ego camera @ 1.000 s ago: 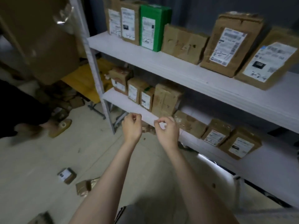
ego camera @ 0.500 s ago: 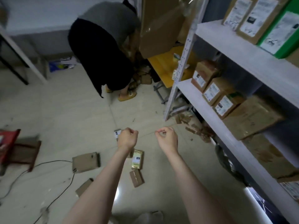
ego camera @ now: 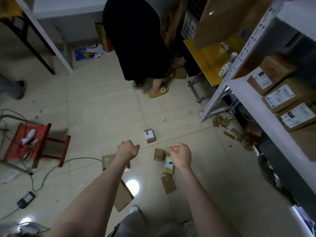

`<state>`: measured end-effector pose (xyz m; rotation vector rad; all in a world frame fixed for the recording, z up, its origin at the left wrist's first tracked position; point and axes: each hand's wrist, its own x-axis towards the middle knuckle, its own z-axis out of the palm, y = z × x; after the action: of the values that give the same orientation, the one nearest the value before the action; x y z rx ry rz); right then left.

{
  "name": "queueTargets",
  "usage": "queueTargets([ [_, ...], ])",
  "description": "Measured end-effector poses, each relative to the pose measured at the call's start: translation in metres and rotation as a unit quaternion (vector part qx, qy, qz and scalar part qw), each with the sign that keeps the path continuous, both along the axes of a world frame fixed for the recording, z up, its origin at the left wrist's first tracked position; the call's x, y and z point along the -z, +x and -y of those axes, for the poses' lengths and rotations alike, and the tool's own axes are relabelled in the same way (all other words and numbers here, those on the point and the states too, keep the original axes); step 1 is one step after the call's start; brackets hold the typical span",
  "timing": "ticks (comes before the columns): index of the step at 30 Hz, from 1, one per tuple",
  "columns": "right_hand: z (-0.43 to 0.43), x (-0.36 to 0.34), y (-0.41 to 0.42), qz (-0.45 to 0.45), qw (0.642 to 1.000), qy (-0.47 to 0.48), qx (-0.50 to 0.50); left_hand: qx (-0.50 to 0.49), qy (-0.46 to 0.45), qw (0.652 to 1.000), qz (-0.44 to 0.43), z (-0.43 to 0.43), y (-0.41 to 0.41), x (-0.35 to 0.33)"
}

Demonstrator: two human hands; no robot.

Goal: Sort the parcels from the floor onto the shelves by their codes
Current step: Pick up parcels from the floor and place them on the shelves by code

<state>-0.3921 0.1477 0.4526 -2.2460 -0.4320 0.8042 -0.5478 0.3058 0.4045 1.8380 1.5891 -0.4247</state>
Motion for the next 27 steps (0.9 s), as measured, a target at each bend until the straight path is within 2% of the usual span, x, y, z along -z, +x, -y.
queueTargets([
  [8,-0.035,0.066,0.02,-0.021,0.995,-0.024,0.092,0.041,-0.014,0.999,-0.03,-0.048,0.026,0.047],
  [14,-0.079,0.132,0.057,-0.023,0.998,-0.031,0.056,-0.025,-0.04,0.999,-0.005,-0.071,0.07,0.111],
  [22,-0.124,0.305,0.08,-0.023,1.0,0.001,0.017,-0.049,-0.043,0.998,0.009,-0.085,0.127,0.286],
  [27,-0.14,0.428,0.08,-0.025,0.999,0.029,0.035,-0.071,-0.026,0.996,0.053,-0.081,0.147,0.405],
])
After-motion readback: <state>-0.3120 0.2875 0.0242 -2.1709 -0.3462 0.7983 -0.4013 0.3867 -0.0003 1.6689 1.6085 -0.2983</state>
